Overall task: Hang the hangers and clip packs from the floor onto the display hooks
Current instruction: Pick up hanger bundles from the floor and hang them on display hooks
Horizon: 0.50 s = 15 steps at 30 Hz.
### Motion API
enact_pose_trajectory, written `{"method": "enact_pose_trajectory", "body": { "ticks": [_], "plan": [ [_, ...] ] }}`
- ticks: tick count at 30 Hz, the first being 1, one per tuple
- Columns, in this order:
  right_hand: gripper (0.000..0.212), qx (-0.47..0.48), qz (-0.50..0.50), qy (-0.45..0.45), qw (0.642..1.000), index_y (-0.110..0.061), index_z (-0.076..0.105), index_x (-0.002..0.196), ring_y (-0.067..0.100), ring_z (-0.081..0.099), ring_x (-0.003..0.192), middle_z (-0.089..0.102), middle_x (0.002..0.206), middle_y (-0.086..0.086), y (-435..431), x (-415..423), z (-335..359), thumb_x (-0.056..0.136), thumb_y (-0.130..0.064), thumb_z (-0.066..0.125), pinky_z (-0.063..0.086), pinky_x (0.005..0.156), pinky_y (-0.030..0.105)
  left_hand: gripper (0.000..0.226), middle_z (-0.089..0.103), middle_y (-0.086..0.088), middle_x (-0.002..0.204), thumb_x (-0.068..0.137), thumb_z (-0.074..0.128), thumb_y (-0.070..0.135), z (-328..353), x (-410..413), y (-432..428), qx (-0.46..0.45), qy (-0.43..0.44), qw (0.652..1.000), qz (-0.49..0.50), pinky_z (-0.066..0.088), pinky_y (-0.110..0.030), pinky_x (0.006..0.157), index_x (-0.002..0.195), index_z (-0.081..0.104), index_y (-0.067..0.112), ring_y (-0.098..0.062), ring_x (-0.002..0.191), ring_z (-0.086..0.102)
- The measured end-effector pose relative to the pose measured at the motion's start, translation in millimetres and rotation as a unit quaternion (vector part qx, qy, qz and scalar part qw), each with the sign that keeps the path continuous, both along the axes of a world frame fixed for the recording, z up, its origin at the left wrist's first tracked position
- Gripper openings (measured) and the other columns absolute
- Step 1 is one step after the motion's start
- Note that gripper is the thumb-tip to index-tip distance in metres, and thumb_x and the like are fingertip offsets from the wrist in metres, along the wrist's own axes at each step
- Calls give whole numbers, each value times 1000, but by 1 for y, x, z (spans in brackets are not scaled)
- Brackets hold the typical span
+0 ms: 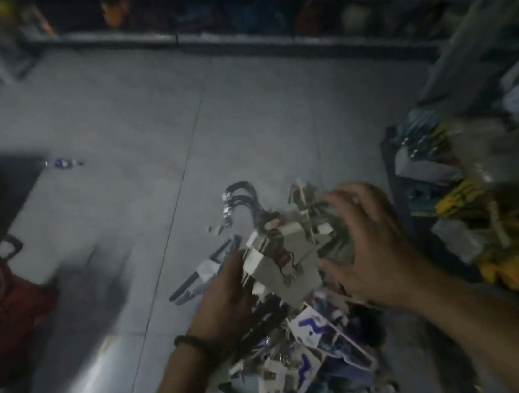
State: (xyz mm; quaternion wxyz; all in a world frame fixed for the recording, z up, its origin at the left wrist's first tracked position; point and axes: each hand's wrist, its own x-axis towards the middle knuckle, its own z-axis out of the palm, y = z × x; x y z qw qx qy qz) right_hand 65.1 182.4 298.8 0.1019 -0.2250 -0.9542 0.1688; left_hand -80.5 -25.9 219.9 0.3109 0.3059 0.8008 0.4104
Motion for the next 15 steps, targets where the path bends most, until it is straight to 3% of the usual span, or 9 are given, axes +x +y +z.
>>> {"method": "enact_pose_trajectory", "body": {
  "ticks": [2, 3, 5, 7, 10, 13, 15],
  "plan": [
    [119, 34, 38, -90, 995, -29, 24, 156, 22, 26, 146, 25, 157, -2, 7, 9, 70, 61, -86, 67, 32, 119, 44, 58, 66, 18, 132, 85, 76, 49, 79, 0, 5, -28, 65, 989, -129, 57, -30, 96, 137, 51, 42, -4, 118, 63],
    [125, 27, 42, -134, 990, -30, 24, 156, 22, 28, 146, 28, 158, -3, 8, 16, 104, 56, -94, 61, 33, 120, 44, 62, 67, 14, 133, 86, 79, 45, 117, 3, 12, -37, 97, 979, -176, 58, -35, 97, 141, 51, 37, -6, 118, 65],
    [117, -28, 25, -181, 983, -36, 41, 144, 17, 50, 132, 50, 148, -7, 8, 37, 161, 47, -98, 63, 47, 111, 41, 52, 69, 8, 131, 94, 74, 32, 189, 18, 25, -35, 153, 960, -233, 59, -41, 95, 142, 53, 30, -11, 115, 67],
    [94, -106, -9, -138, 985, -44, 54, 122, 7, 65, 108, 68, 124, -17, 5, 68, 204, 44, -94, 74, 58, 95, 38, 46, 70, 6, 130, 96, 69, 31, 250, 34, 36, -6, 211, 938, -275, 58, -43, 93, 140, 56, 26, -15, 115, 68],
    [74, -121, -74, -16, 990, -54, 55, 104, -3, 68, 93, 71, 103, -26, -9, 122, 250, 44, -91, 78, 59, 81, 31, 44, 69, 7, 131, 96, 64, 34, 321, 55, 52, 33, 322, 889, -325, 58, -41, 90, 140, 55, 32, -17, 114, 68],
    [64, -158, -158, 107, 969, -48, 65, 105, -9, 69, 88, 74, 97, -29, -26, 173, 288, 50, -74, 87, 58, 80, 29, 44, 73, 10, 123, 88, 68, 41, 378, 85, 67, 140, 440, 827, -320, 60, -38, 83, 132, 62, 40, -18, 107, 70],
    [60, -185, -230, 183, 938, -42, 72, 106, -4, 73, 89, 77, 97, -25, -42, 210, 312, 53, -65, 92, 60, 81, 31, 48, 71, 4, 125, 81, 77, 45, 403, 111, 71, 230, 521, 779, -262, 55, -42, 95, 128, 69, 35, -26, 116, 66]
  ]
}}
